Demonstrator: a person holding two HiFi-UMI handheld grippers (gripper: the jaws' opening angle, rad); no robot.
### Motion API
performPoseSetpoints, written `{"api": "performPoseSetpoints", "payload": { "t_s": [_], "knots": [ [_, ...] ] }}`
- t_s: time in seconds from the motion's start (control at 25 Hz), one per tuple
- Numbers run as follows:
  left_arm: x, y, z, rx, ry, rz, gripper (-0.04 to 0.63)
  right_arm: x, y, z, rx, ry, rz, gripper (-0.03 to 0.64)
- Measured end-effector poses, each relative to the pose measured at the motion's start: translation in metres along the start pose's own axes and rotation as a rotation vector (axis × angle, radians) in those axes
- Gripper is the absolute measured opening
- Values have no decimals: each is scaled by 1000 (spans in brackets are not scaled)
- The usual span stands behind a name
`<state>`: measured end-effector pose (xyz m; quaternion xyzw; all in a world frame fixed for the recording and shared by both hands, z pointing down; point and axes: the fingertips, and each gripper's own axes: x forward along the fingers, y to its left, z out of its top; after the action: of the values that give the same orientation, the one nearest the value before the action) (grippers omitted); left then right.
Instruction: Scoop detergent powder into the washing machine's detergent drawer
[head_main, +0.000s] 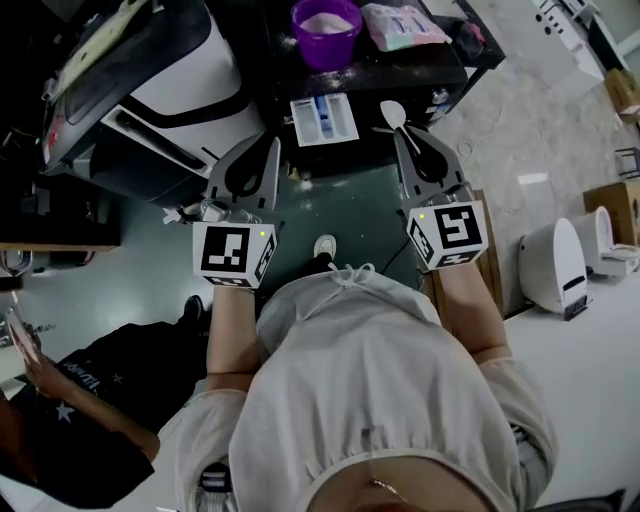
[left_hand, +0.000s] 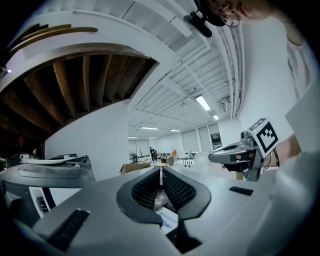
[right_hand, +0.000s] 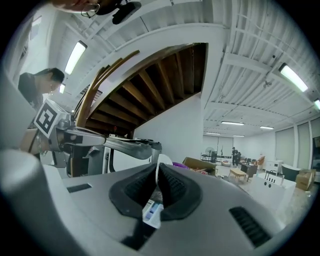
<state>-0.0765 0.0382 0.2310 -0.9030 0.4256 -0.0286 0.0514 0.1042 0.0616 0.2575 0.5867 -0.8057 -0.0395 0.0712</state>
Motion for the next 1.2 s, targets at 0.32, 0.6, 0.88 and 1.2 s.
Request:
{"api": "performPoseSetpoints", "payload": {
  "t_s": [0.32, 0.6, 0.88, 1.2],
  "knots": [
    [90, 76, -25, -31, 29, -40, 34, 119, -32, -7, 5, 56, -14, 9],
    [134, 96, -36, -36, 31, -60, 34, 187, -57, -23, -6, 114, 20, 9],
    [179, 109, -46, -30, 93, -1, 34, 253, -84, -41, -41, 220, 186, 11],
    [230, 114, -51, -19, 146, 59, 34, 319, -112, -64, -115, 373, 393, 11]
  ]
}}
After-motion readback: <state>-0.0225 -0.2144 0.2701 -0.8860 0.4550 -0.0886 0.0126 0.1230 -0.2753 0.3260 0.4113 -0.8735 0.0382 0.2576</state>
